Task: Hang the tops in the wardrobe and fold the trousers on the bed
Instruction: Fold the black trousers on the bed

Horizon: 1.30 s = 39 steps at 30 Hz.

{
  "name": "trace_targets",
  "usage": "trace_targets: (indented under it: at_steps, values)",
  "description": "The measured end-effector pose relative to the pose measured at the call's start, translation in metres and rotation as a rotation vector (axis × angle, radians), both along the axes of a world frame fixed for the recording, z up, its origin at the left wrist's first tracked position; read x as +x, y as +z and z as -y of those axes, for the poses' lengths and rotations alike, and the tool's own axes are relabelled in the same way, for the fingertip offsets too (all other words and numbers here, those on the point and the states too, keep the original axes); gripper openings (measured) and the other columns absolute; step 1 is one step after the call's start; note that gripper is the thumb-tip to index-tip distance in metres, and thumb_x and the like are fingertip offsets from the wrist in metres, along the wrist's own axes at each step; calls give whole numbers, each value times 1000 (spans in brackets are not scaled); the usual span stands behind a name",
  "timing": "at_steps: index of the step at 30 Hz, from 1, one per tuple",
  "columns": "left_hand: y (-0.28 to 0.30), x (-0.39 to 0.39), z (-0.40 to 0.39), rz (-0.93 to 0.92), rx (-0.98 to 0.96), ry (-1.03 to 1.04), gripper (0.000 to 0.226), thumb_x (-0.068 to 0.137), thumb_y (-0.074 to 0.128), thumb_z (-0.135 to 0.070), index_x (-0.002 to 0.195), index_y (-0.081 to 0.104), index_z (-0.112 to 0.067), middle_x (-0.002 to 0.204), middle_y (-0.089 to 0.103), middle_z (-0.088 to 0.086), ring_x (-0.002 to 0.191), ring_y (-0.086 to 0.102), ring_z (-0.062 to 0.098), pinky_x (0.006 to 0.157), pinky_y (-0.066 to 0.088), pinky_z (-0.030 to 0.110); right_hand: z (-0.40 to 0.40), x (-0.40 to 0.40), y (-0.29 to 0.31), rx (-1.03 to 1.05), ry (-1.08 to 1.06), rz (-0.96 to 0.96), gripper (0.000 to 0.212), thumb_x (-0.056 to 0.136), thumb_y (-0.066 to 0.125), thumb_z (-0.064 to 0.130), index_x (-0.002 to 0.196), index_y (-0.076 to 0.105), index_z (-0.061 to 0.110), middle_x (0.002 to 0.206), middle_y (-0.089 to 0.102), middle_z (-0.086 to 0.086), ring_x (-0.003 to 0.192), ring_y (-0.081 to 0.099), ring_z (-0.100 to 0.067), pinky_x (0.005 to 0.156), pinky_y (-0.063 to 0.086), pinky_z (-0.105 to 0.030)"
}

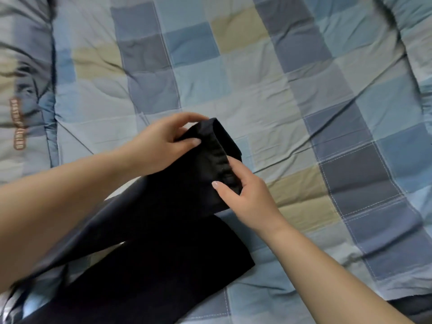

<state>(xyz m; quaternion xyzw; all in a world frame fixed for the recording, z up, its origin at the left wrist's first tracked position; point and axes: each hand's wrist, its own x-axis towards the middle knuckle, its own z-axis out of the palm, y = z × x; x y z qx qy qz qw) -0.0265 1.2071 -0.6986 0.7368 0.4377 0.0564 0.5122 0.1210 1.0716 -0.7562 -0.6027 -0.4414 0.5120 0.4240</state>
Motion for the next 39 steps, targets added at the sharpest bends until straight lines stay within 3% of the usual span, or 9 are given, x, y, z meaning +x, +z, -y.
trace_targets:
  at_steps: [7, 9, 12, 16, 21, 25, 30, 35, 39]
  values:
    - [14, 16, 0, -50, 136, -201, 49, 82, 59, -55, 128, 48, -44, 134, 49, -17, 121, 45, -11, 101, 32, 5, -36, 0, 20, 137, -153, -156, 11, 85, 61, 28, 95, 64, 25, 86, 70, 9, 85, 65, -6, 80, 52, -29]
    - [14, 18, 0, -119, 306, -329, 67, 77, 74, -45, 136, 49, -28, 129, 52, -18, 117, 46, -10, 95, 30, -1, -45, 1, 24, 163, -177, -298, 10, 88, 61, 14, 90, 62, 24, 82, 69, 10, 82, 63, -2, 79, 50, -22]
    - [18, 19, -8, -199, 396, -262, 45, 78, 76, -19, 121, 62, -25, 103, 67, -13, 92, 58, -3, 79, 42, 8, -47, 11, 23, 141, -196, -480, 15, 87, 62, 10, 95, 56, 22, 81, 72, 8, 82, 66, -3, 79, 51, -19]
    - [28, 11, -31, -154, 279, -106, 10, 82, 74, -15, 87, 66, -18, 72, 62, -3, 66, 52, 6, 68, 44, 28, -31, 27, 0, -8, 17, -107, 33, 76, 77, 26, 102, 56, 31, 95, 70, 19, 95, 62, 5, 83, 45, -11]
    - [38, 11, -59, -251, 165, -152, 9, 82, 73, -29, 83, 68, -22, 65, 59, 0, 62, 53, 11, 60, 43, 22, -30, 24, -33, -188, 232, 624, 23, 90, 60, 34, 108, 61, 19, 93, 69, -3, 98, 60, -27, 79, 44, -33]
    - [28, 25, -88, -683, 653, -261, 16, 89, 58, -15, 99, 67, -7, 91, 64, 18, 87, 59, 36, 73, 43, 36, -18, 37, -42, -210, 78, 683, 29, 93, 53, 42, 76, 57, 19, 56, 48, 4, 68, 56, -26, 57, 34, -31]
    - [15, 70, -109, -691, 539, -109, 20, 85, 46, 4, 92, 62, -5, 91, 67, 17, 73, 60, 28, 73, 48, 33, -17, 44, -35, -164, -46, 517, 48, 90, 58, 39, 52, 33, 23, 45, 34, 5, 47, 35, -9, 46, 26, -25]
    - [-13, 86, -107, -531, 599, -75, 41, 92, 43, -1, 129, 56, -11, 130, 57, 14, 122, 49, 33, 97, 39, 37, -22, 60, -48, -226, -116, 542, 29, 92, 55, 36, 70, 56, 17, 57, 49, 4, 56, 47, -14, 52, 33, -30]
    - [-46, 63, -84, -460, 482, -51, 50, 95, 55, -13, 143, 40, -19, 147, 40, 8, 136, 37, 25, 110, 27, 29, -4, 63, -75, -413, -207, 347, 31, 93, 56, 23, 124, 58, 20, 103, 60, 8, 95, 57, -9, 79, 39, -20]
